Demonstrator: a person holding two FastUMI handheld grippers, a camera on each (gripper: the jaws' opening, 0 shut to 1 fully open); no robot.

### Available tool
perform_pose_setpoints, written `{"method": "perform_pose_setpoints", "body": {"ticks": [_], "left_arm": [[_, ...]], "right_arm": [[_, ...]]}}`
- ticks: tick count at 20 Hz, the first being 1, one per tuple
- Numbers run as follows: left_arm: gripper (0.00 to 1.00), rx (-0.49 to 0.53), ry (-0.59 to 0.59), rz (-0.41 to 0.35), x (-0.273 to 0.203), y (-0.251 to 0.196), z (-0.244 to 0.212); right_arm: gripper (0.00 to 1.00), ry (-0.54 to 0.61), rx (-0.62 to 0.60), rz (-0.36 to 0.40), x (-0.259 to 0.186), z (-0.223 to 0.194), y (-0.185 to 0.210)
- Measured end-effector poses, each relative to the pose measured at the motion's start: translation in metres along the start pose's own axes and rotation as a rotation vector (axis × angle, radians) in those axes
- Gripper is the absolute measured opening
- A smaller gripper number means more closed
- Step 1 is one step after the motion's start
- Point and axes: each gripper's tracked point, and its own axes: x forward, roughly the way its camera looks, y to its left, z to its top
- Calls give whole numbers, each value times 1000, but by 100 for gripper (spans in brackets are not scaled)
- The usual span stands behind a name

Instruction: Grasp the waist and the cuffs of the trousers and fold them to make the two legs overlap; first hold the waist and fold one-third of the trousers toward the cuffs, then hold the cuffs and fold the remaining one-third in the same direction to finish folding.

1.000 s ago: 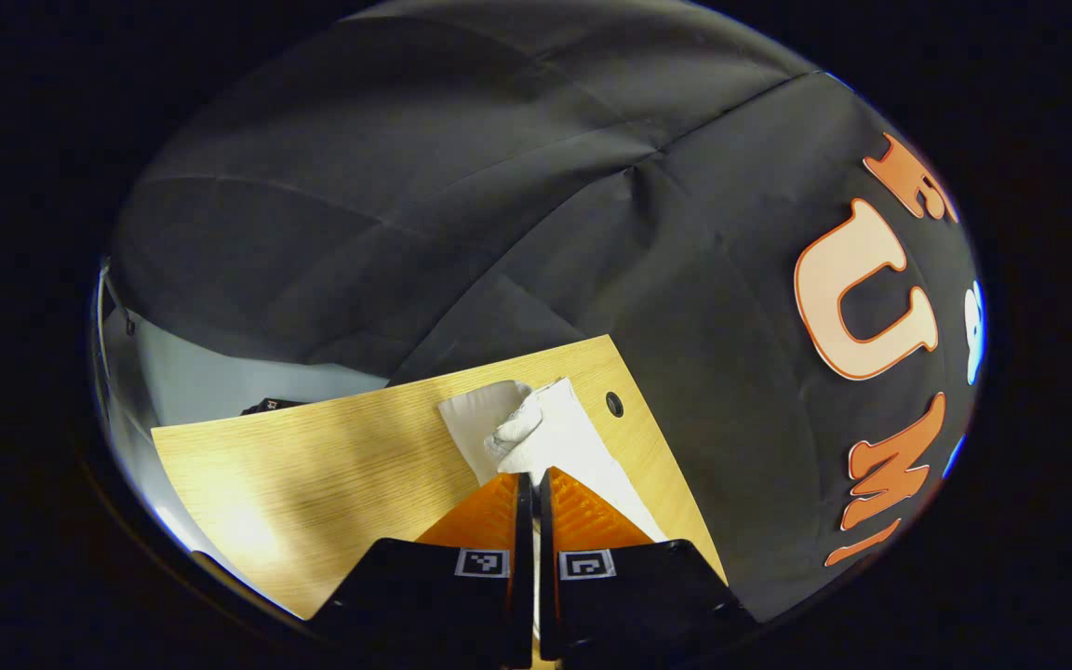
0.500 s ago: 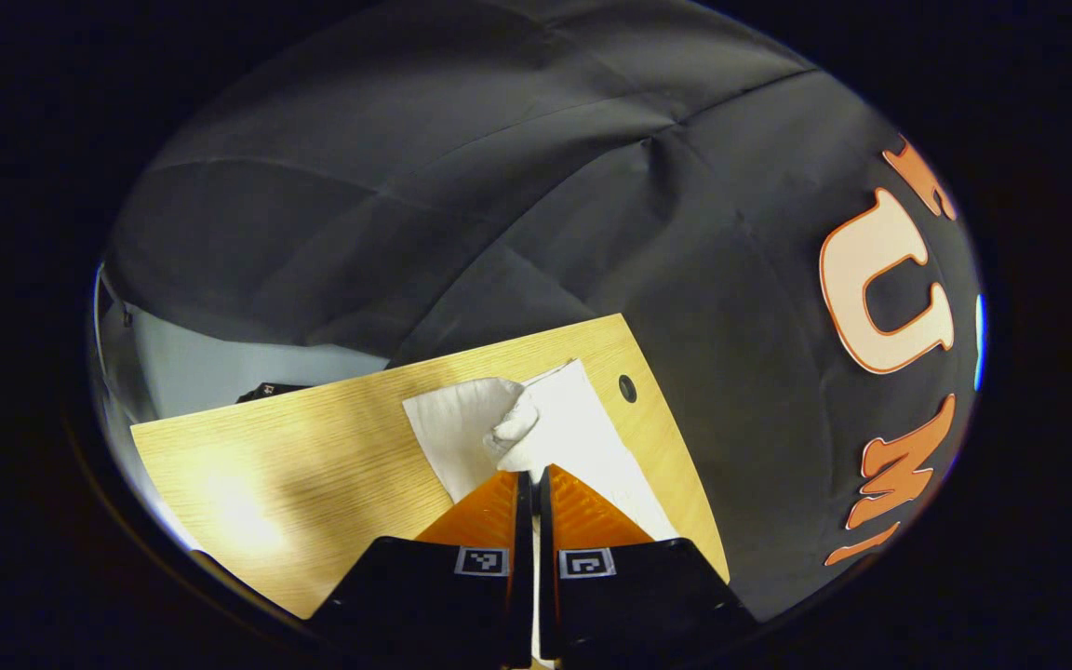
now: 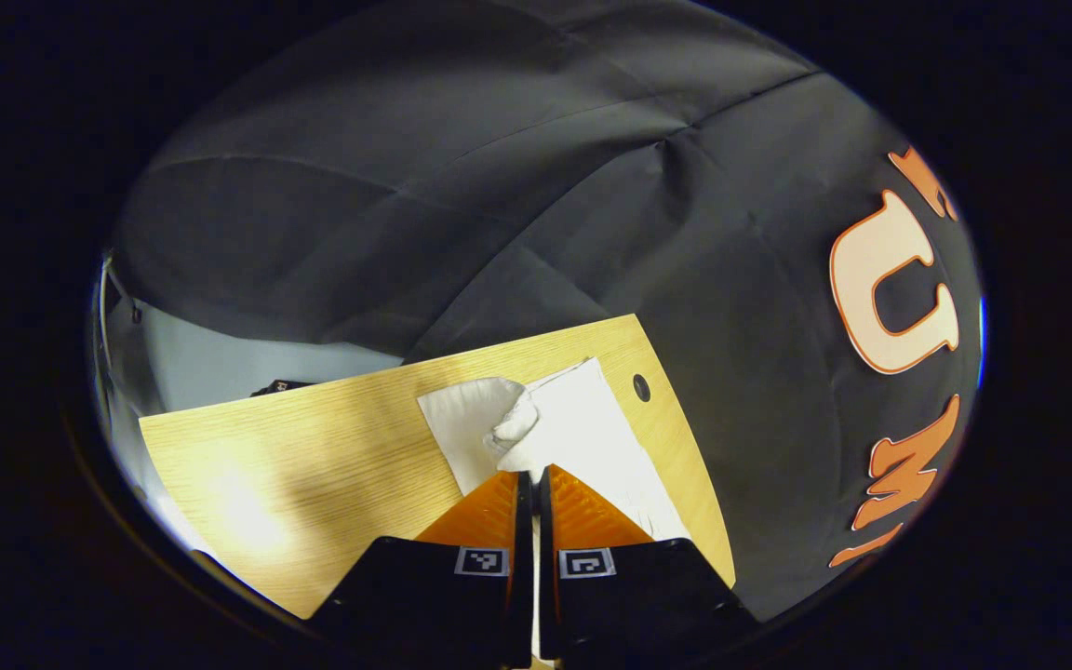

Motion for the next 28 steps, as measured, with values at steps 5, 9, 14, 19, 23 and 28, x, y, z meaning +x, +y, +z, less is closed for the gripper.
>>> {"method": "perform_pose_setpoints", "body": {"ticks": [5, 9, 14, 19, 23, 28], "left_arm": [[6, -3, 5, 3, 1, 2, -1], [6, -2, 7, -27, -1, -2, -1], [6, 13, -2, -85, -7, -5, 4], [6, 36, 4, -144, -13, -9, 7], [4, 51, 2, -165, -13, -8, 15], [6, 71, 29, -163, -5, -16, 12]], "right_arm": [[20, -22, 64, 3, 3, -4, -6], [3, -9, 217, 93, -7, 4, -11], [3, -54, 246, 196, -38, 32, 10], [3, -91, 251, 275, -58, 62, 41], [3, -102, 271, 289, -65, 83, 59], [3, -94, 254, 286, -60, 111, 94]]}}
